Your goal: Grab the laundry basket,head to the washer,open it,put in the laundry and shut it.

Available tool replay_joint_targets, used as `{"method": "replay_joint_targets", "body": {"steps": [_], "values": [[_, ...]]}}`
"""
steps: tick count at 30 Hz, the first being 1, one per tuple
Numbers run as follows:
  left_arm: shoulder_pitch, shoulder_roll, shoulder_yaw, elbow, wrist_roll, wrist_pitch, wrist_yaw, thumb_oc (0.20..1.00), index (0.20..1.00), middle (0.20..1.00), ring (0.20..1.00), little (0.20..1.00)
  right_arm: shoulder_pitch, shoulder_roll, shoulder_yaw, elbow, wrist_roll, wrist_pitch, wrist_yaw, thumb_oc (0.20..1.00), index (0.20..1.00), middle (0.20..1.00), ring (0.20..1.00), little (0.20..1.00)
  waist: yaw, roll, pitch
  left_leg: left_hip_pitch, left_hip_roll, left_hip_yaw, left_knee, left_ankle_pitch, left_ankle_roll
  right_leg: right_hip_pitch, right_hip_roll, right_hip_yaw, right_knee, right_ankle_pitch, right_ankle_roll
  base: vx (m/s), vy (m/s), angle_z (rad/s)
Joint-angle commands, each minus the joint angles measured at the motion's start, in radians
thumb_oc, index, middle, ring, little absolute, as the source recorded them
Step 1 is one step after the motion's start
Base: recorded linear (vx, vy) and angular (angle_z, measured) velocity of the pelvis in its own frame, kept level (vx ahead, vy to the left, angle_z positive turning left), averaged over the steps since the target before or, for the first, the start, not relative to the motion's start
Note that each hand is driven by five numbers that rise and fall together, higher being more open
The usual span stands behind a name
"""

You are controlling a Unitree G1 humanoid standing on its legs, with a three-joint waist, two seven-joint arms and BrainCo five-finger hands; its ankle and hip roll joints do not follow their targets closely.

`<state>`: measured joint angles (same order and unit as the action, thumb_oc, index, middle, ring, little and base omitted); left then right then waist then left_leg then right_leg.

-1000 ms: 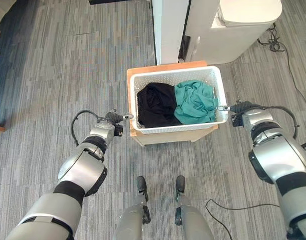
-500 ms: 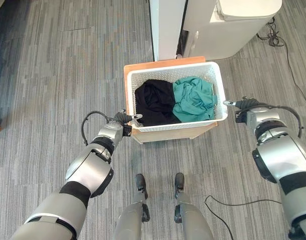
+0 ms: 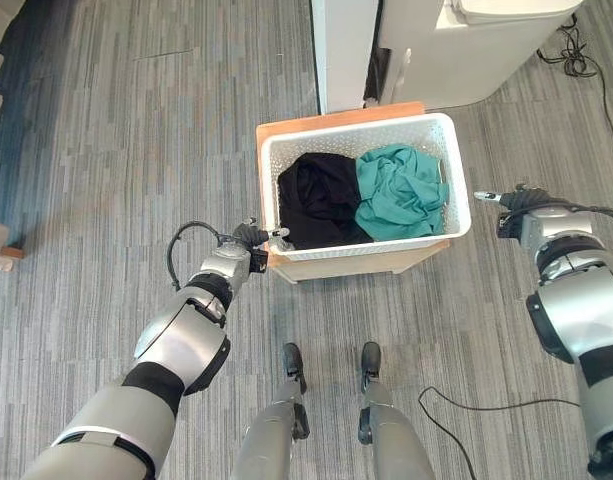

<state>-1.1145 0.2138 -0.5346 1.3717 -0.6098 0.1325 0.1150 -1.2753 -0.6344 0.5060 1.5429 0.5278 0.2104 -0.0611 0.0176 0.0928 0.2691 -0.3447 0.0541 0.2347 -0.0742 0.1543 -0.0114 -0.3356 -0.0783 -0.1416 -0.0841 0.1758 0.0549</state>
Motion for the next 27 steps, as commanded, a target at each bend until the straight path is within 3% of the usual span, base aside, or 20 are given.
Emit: {"method": "replay_joint_targets", "body": {"steps": [1,13,27], "values": [[-0.152,-0.01,-0.054,0.067,0.053,-0.053,0.024,1.0,1.0,1.0,1.0,1.0,-0.151,-0.027,0.083,0.071,0.004,-0.041,0.011,1.0,1.0,1.0,1.0,1.0,0.016,0.018,0.04,-0.02,0.016,-0.092,-0.013,0.048,-0.065,0.061,-0.066,-0.006,-0.003,0.016,0.087,0.03,-0.033,0.03],[-0.243,-0.043,-0.095,0.04,0.093,-0.06,0.04,1.0,1.0,1.0,1.0,1.0,-0.136,0.056,0.091,0.067,-0.01,-0.05,0.025,1.0,1.0,1.0,1.0,1.0,0.036,0.026,0.042,-0.023,0.012,-0.104,-0.013,0.053,-0.065,0.067,-0.066,-0.022,-0.003,0.012,0.085,0.0,-0.006,0.01],[-0.277,-0.086,-0.118,0.015,0.086,-0.067,0.052,1.0,1.0,1.0,1.0,1.0,-0.154,0.086,0.097,0.042,-0.018,-0.07,0.0,1.0,1.0,1.0,1.0,1.0,0.039,0.049,0.052,-0.043,0.01,-0.103,-0.013,0.058,-0.068,0.044,-0.065,-0.02,-0.003,0.015,0.084,0.0,0.0,0.0]]}}
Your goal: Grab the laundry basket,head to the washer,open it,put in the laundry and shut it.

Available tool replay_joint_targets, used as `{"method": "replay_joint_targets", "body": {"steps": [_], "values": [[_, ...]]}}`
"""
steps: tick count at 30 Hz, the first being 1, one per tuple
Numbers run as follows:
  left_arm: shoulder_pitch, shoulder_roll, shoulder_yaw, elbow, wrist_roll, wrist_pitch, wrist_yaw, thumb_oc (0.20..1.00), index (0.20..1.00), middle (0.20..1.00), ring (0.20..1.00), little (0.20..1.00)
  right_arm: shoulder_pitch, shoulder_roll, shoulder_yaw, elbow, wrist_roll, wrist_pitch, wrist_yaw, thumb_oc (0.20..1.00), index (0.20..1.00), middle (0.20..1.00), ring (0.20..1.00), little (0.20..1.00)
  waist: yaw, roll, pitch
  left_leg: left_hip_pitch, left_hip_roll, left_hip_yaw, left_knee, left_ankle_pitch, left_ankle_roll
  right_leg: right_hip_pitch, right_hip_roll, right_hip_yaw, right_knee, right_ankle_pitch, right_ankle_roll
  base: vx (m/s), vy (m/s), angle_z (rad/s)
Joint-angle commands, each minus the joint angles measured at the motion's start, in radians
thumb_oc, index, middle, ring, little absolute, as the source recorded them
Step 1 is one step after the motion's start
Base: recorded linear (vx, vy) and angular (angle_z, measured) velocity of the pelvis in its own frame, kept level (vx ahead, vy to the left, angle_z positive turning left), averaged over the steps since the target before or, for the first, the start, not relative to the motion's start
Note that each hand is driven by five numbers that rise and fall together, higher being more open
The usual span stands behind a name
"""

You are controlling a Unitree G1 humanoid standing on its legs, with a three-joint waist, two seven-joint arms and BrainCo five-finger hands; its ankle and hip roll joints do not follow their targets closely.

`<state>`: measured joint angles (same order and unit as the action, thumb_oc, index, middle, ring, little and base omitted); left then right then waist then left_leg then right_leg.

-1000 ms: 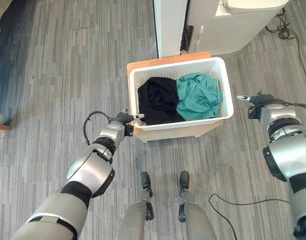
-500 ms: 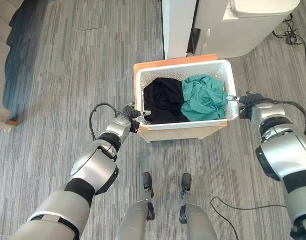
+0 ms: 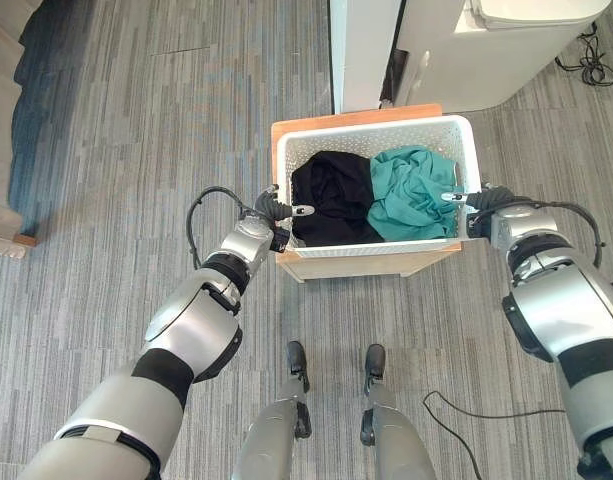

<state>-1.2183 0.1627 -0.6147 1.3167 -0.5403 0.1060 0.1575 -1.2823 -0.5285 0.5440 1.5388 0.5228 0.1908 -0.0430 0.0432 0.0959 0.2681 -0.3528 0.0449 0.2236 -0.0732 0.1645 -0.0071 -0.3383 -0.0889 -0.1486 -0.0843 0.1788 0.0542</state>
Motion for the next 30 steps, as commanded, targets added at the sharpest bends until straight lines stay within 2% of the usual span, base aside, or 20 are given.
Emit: {"method": "replay_joint_targets", "body": {"steps": [1,10,15,21,30], "values": [[-0.167,-0.042,-0.037,0.071,0.02,-0.04,0.011,1.0,1.0,1.0,1.0,1.0,-0.147,-0.009,0.061,0.037,-0.012,-0.056,-0.023,1.0,1.0,1.0,1.0,1.0,0.01,0.043,0.061,-0.041,0.022,-0.09,-0.014,0.049,-0.073,0.04,-0.053,-0.01,-0.003,0.014,0.084,0.0,0.0,0.0],[-0.132,-0.063,-0.018,0.085,0.034,-0.039,0.03,1.0,1.0,1.0,1.0,1.0,-0.131,0.031,0.066,-0.008,-0.015,-0.074,-0.038,1.0,1.0,1.0,1.0,1.0,-0.01,0.015,0.077,-0.063,0.033,-0.082,-0.014,0.054,-0.074,0.013,-0.045,0.004,-0.003,0.025,0.081,0.0,0.001,-0.01],[-0.16,-0.055,0.037,0.063,-0.029,-0.069,0.075,1.0,1.0,1.0,1.0,1.0,-0.085,0.046,0.053,-0.027,0.006,-0.084,-0.04,1.0,1.0,1.0,1.0,1.0,-0.019,-0.009,0.076,-0.061,0.04,-0.085,-0.014,0.051,-0.074,0.017,-0.039,0.0,-0.003,0.02,0.079,0.01,-0.013,0.0],[-0.187,-0.055,0.092,0.05,-0.088,-0.09,0.113,1.0,1.0,1.0,1.0,1.0,-0.058,0.057,0.019,-0.007,0.036,-0.085,-0.045,1.0,1.0,1.0,1.0,1.0,-0.02,-0.015,0.065,-0.047,0.037,-0.094,-0.014,0.045,-0.075,0.035,-0.04,-0.012,-0.003,0.012,0.077,0.0,0.0,0.0],[-0.209,-0.064,0.14,0.039,-0.106,-0.12,0.16,1.0,1.0,1.0,1.0,1.0,-0.037,0.082,0.006,-0.003,0.045,-0.098,-0.054,1.0,1.0,1.0,1.0,1.0,-0.016,-0.025,0.057,-0.044,0.036,-0.098,-0.014,0.044,-0.076,0.043,-0.038,-0.028,-0.003,0.008,0.077,0.0,0.0,0.0]]}}
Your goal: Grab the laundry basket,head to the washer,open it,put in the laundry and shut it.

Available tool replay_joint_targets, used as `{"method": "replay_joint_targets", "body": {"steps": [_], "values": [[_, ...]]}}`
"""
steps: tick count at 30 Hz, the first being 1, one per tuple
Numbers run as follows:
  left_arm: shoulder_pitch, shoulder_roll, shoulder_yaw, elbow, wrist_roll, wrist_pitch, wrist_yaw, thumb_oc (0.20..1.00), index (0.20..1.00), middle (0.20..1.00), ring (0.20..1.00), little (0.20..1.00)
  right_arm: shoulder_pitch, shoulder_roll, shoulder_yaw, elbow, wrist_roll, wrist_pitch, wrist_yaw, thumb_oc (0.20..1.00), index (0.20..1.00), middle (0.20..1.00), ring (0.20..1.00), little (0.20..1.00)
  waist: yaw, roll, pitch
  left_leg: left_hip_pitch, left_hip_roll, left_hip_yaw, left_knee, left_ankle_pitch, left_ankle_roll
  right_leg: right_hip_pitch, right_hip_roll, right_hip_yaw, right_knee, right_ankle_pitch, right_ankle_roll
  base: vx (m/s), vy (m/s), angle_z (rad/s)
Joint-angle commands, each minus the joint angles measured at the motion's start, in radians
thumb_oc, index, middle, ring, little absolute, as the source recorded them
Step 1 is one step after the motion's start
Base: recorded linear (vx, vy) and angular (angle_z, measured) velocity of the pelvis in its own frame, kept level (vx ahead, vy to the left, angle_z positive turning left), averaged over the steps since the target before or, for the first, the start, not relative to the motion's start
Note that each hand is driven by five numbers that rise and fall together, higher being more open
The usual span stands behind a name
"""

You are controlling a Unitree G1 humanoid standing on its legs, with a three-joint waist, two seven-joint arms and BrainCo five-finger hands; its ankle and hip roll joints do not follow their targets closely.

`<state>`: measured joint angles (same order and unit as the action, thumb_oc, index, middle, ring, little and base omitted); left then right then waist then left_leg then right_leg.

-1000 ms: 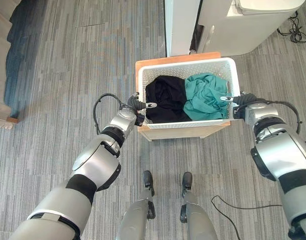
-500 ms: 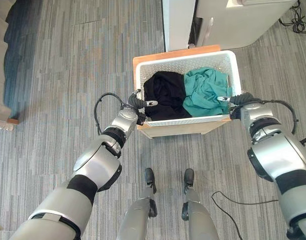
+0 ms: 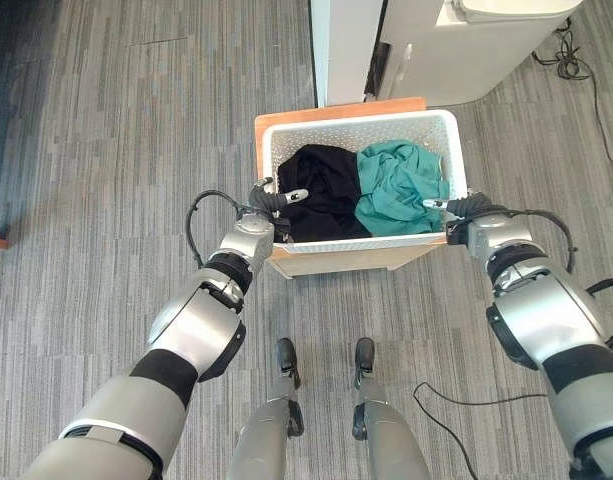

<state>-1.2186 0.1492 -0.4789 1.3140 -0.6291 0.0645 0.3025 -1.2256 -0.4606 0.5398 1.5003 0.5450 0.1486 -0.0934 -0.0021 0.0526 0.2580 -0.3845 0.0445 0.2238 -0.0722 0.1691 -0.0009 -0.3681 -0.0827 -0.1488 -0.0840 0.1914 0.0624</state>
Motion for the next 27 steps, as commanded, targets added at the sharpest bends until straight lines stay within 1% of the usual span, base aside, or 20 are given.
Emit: {"method": "replay_joint_targets", "body": {"steps": [1,6,9,14,17,20,25,27], "values": [[-0.207,-0.054,0.005,0.033,-0.015,-0.082,0.019,1.0,1.0,1.0,1.0,1.0,-0.089,0.014,0.008,0.034,0.025,-0.058,-0.005,1.0,1.0,1.0,1.0,1.0,0.029,0.017,0.067,-0.012,0.037,-0.099,-0.015,0.038,-0.082,0.074,-0.044,-0.028,-0.003,-0.005,0.069,0.0,0.0,0.0],[-0.188,-0.075,0.008,-0.022,-0.013,-0.11,0.045,1.0,1.0,1.0,1.0,1.0,-0.064,0.007,-0.007,0.023,0.041,-0.072,-0.011,1.0,1.0,1.0,1.0,1.0,0.031,0.011,0.063,-0.008,0.038,-0.103,-0.015,0.037,-0.084,0.082,-0.043,-0.035,-0.003,-0.009,0.067,0.0,0.0,0.0],[-0.186,-0.072,0.002,-0.012,0.011,-0.105,0.051,1.0,1.0,1.0,1.0,1.0,-0.063,0.009,-0.009,0.016,0.05,-0.079,-0.015,1.0,1.0,1.0,1.0,1.0,0.031,0.007,0.065,-0.011,0.038,-0.101,-0.015,0.038,-0.086,0.078,-0.042,-0.037,-0.003,-0.008,0.067,0.0,0.0,0.0],[-0.192,-0.07,0.01,-0.01,0.011,-0.112,0.067,1.0,1.0,1.0,1.0,1.0,-0.068,0.018,-0.008,0.014,0.046,-0.081,-0.022,1.0,1.0,1.0,1.0,1.0,0.031,0.003,0.067,-0.019,0.041,-0.099,-0.015,0.041,-0.088,0.072,-0.041,-0.036,-0.003,-0.006,0.066,0.0,0.0,0.0],[-0.183,-0.087,0.034,-0.048,-0.005,-0.137,0.104,1.0,1.0,1.0,1.0,1.0,-0.053,0.027,-0.014,0.006,0.047,-0.087,-0.034,1.0,1.0,1.0,1.0,1.0,0.03,0.003,0.069,-0.018,0.042,-0.099,-0.015,0.039,-0.088,0.072,-0.04,-0.035,-0.003,-0.007,0.065,0.0,0.0,0.0],[-0.164,-0.09,0.027,-0.034,0.044,-0.122,0.108,1.0,1.0,1.0,1.0,1.0,-0.047,0.031,-0.014,-0.001,0.044,-0.092,-0.037,1.0,1.0,1.0,1.0,1.0,0.029,0.0,0.069,-0.018,0.044,-0.098,-0.015,0.04,-0.09,0.072,-0.038,-0.036,-0.003,-0.009,0.063,0.0,0.0,0.0],[-0.169,-0.083,0.035,-0.001,0.044,-0.113,0.121,1.0,1.0,1.0,1.0,1.0,-0.052,0.041,-0.008,-0.006,0.041,-0.091,-0.046,1.0,1.0,1.0,1.0,1.0,0.027,-0.003,0.071,-0.022,0.047,-0.096,-0.015,0.042,-0.09,0.067,-0.038,-0.034,-0.003,-0.006,0.064,0.0,0.0,0.0],[-0.164,-0.072,0.025,0.03,0.063,-0.096,0.117,1.0,1.0,1.0,1.0,1.0,-0.055,0.047,-0.001,-0.008,0.032,-0.091,-0.049,1.0,1.0,1.0,1.0,1.0,0.026,-0.005,0.071,-0.025,0.05,-0.093,-0.015,0.043,-0.089,0.064,-0.036,-0.033,-0.003,-0.005,0.063,0.0,0.0,0.0]]}}
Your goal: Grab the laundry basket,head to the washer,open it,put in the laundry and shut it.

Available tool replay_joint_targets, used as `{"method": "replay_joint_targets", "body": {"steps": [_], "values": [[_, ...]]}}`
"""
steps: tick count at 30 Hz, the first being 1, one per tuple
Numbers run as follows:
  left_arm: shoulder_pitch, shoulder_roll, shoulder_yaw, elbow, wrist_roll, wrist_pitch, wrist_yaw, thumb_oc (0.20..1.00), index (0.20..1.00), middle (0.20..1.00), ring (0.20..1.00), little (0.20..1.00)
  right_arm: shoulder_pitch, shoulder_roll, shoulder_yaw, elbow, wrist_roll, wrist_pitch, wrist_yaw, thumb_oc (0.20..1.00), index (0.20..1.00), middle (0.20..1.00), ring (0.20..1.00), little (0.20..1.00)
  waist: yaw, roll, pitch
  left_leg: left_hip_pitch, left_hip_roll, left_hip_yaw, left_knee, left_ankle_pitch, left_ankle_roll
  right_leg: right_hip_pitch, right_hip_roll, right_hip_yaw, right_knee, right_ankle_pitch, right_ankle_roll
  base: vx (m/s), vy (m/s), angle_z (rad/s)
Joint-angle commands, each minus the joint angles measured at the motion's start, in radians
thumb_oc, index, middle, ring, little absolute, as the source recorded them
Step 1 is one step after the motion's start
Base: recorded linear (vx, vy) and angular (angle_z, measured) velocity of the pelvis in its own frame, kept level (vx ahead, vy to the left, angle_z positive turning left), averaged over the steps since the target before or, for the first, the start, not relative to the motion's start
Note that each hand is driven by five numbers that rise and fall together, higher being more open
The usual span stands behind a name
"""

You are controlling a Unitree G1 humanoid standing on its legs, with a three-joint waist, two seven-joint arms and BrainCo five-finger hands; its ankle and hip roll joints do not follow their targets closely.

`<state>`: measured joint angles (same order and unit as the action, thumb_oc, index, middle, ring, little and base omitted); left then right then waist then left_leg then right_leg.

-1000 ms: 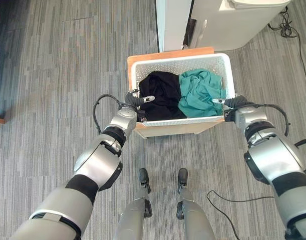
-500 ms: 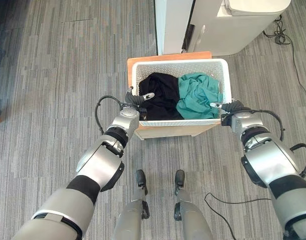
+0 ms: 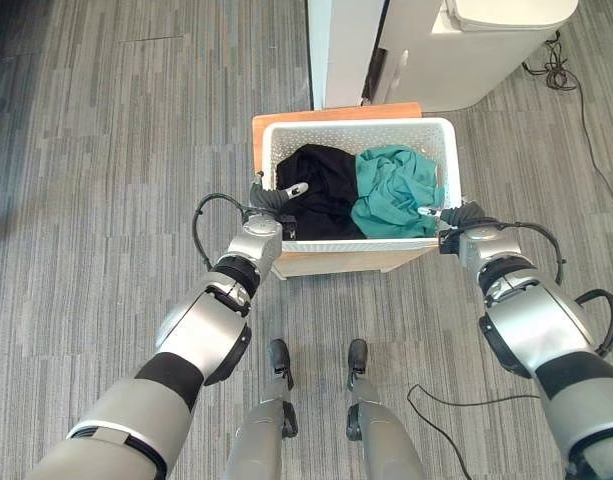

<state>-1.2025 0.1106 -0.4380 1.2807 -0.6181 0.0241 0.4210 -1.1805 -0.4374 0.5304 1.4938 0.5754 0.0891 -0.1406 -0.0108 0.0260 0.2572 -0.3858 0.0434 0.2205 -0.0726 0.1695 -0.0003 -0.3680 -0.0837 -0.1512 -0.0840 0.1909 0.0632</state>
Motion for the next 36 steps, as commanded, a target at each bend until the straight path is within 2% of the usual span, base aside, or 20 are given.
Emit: {"method": "replay_joint_targets", "body": {"steps": [1,4,7,8,12,22,36], "values": [[-0.181,-0.033,-0.016,0.064,0.052,-0.056,-0.002,1.0,1.0,1.0,1.0,1.0,-0.1,0.024,0.008,-0.001,0.002,-0.031,-0.002,1.0,1.0,1.0,1.0,1.0,0.034,0.021,0.072,-0.024,0.051,-0.09,-0.015,0.042,-0.09,0.063,-0.035,-0.03,-0.003,-0.004,0.063,0.01,0.001,-0.03],[-0.176,0.008,-0.065,0.15,0.136,0.001,-0.026,1.0,1.0,1.0,1.0,1.0,-0.119,0.035,0.028,0.005,-0.014,-0.023,0.006,1.0,1.0,1.0,1.0,1.0,0.029,0.02,0.075,-0.026,0.052,-0.085,-0.015,0.041,-0.09,0.057,-0.033,-0.026,-0.003,-0.004,0.063,0.01,0.017,-0.04],[-0.172,0.063,-0.072,0.2,0.174,0.038,-0.033,1.0,1.0,1.0,1.0,1.0,-0.134,0.056,0.049,-0.025,-0.032,-0.018,0.011,1.0,1.0,1.0,1.0,1.0,0.018,0.014,0.087,-0.042,0.056,-0.08,-0.015,0.047,-0.09,0.037,-0.032,-0.019,-0.003,0.006,0.062,-0.04,0.029,-0.06],[-0.144,0.081,-0.033,0.207,0.134,0.036,-0.034,1.0,1.0,1.0,1.0,1.0,-0.134,0.068,0.05,-0.052,-0.03,-0.019,0.011,1.0,1.0,1.0,1.0,1.0,0.014,0.005,0.093,-0.053,0.057,-0.081,-0.015,0.052,-0.088,0.026,-0.029,-0.017,-0.003,0.011,0.061,-0.03,0.018,-0.06],[-0.138,0.084,-0.002,0.191,0.091,0.028,-0.027,1.0,1.0,1.0,1.0,1.0,-0.132,0.069,0.051,-0.073,-0.023,-0.02,0.007,1.0,1.0,1.0,1.0,1.0,0.013,-0.001,0.099,-0.055,0.058,-0.081,-0.015,0.049,-0.09,0.024,-0.028,-0.017,-0.003,0.01,0.061,0.0,0.001,-0.01],[-0.205,0.133,-0.065,0.192,0.155,0.038,-0.035,1.0,1.0,1.0,1.0,1.0,-0.185,0.052,0.065,-0.073,-0.025,-0.022,0.006,1.0,1.0,1.0,1.0,1.0,0.0,-0.024,0.107,-0.075,0.064,-0.08,-0.015,0.053,-0.091,0.004,-0.025,-0.017,-0.003,0.023,0.064,0.0,0.003,0.0],[-0.316,0.188,-0.132,0.192,0.174,0.028,-0.062,1.0,1.0,1.0,1.0,1.0,-0.284,0.026,0.077,-0.076,-0.002,-0.04,-0.008,1.0,1.0,1.0,1.0,1.0,-0.009,-0.033,0.1,-0.109,0.059,-0.071,-0.015,0.047,-0.092,-0.023,-0.03,-0.024,-0.003,0.035,0.076,0.01,0.013,0.0]]}}
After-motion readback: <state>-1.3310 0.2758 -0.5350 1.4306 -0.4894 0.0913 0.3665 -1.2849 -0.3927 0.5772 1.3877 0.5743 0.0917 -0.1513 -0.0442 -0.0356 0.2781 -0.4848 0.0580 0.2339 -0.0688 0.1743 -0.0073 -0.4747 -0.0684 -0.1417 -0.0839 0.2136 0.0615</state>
